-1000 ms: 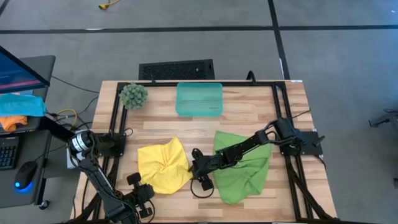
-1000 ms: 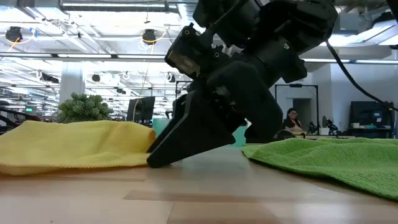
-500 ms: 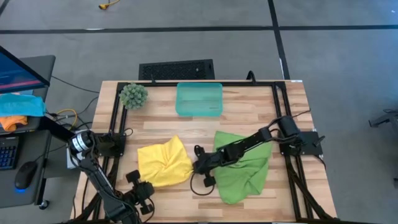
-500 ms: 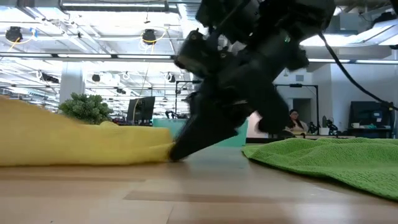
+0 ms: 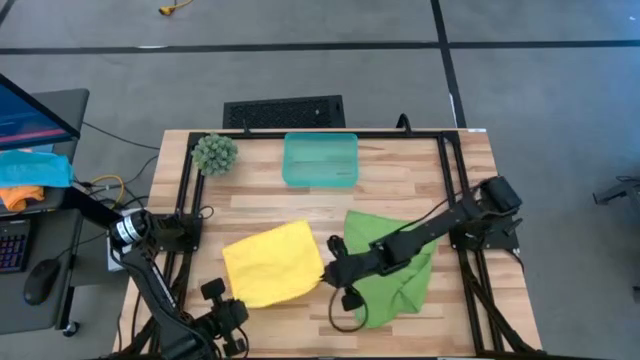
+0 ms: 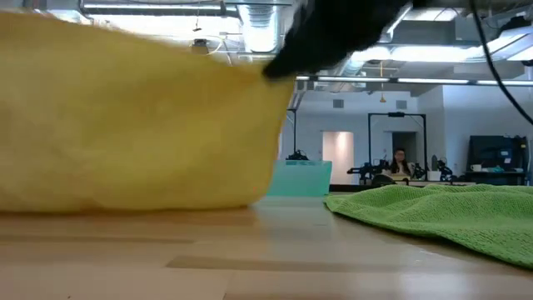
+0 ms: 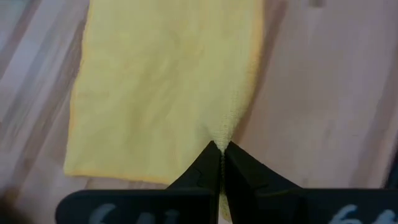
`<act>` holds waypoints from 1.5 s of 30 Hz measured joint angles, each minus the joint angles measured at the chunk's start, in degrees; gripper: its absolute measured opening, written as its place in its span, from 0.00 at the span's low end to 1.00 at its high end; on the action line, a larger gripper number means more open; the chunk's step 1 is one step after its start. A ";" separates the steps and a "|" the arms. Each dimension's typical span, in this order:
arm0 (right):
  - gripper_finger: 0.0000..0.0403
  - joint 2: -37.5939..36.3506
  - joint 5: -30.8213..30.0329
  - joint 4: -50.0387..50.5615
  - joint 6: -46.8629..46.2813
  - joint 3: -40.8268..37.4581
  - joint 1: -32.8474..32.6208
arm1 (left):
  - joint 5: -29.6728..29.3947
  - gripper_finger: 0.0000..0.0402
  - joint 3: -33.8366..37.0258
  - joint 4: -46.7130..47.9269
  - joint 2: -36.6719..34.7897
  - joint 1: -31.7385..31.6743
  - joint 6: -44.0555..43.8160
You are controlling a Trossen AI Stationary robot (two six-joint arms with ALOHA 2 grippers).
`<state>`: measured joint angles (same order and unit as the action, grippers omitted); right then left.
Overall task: Roll microfiber towels into tight, uniform cylinder then place into a basket
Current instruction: Fold the yellow microfiber cloth
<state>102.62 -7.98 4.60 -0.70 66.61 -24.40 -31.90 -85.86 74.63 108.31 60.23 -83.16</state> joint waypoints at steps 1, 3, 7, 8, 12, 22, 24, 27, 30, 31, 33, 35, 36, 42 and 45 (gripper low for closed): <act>0.05 -0.74 -0.03 -0.10 -0.66 0.02 -0.49 | 0.00 0.00 -0.65 0.08 0.00 0.08 0.66; 0.04 -2.02 0.07 -0.01 -2.09 0.02 -1.57 | -0.10 0.00 -2.01 0.26 0.00 0.10 2.11; 0.02 -3.80 0.23 0.69 -6.23 0.02 -3.08 | -0.28 0.00 -3.88 2.15 0.00 0.17 2.97; 0.03 -4.00 0.27 0.78 -7.72 0.02 -3.26 | -0.28 0.00 -4.27 2.70 0.00 0.20 2.77; 0.06 -4.08 0.46 4.51 -11.75 1.01 -3.84 | 0.53 0.00 -5.49 4.63 0.00 0.52 0.30; 0.01 -3.03 0.17 6.64 -16.26 1.79 -0.61 | 3.06 0.00 -4.29 13.35 0.02 -0.35 -13.54; 0.02 -1.03 0.17 6.74 -17.33 1.71 0.69 | 4.11 0.00 -3.39 15.03 0.02 -0.82 -15.61; 0.04 1.73 0.49 7.10 -17.35 1.96 2.31 | 4.11 0.00 -2.22 15.25 0.01 -1.82 -17.33; 0.05 3.88 0.63 8.61 -17.35 3.14 3.85 | 4.39 0.00 -0.45 14.08 -0.04 -3.02 -18.49; 0.04 4.52 0.62 8.56 -17.35 3.79 4.40 | 5.64 0.00 0.57 13.70 -0.04 -3.45 -18.43; 0.02 5.03 0.58 8.71 -17.39 4.10 5.16 | 7.02 0.00 2.46 13.05 0.04 -4.37 -17.51; 0.01 5.99 0.37 8.23 -17.86 4.65 5.75 | 8.25 0.00 4.56 12.50 0.01 -5.25 -17.37; 0.01 6.33 0.35 8.54 -18.67 4.63 5.93 | 8.01 0.00 5.46 13.12 0.09 -5.65 -17.34; 0.04 6.55 0.23 9.55 -22.59 4.25 7.25 | 7.46 0.00 9.13 11.54 0.02 -8.25 -16.82; 0.02 6.55 -0.13 10.16 -23.33 3.70 7.45 | 7.56 0.00 10.57 8.60 0.04 -9.77 -14.33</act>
<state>109.16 -8.11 14.76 -24.03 70.31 -16.95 -24.34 -75.29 83.24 108.36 50.45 -97.48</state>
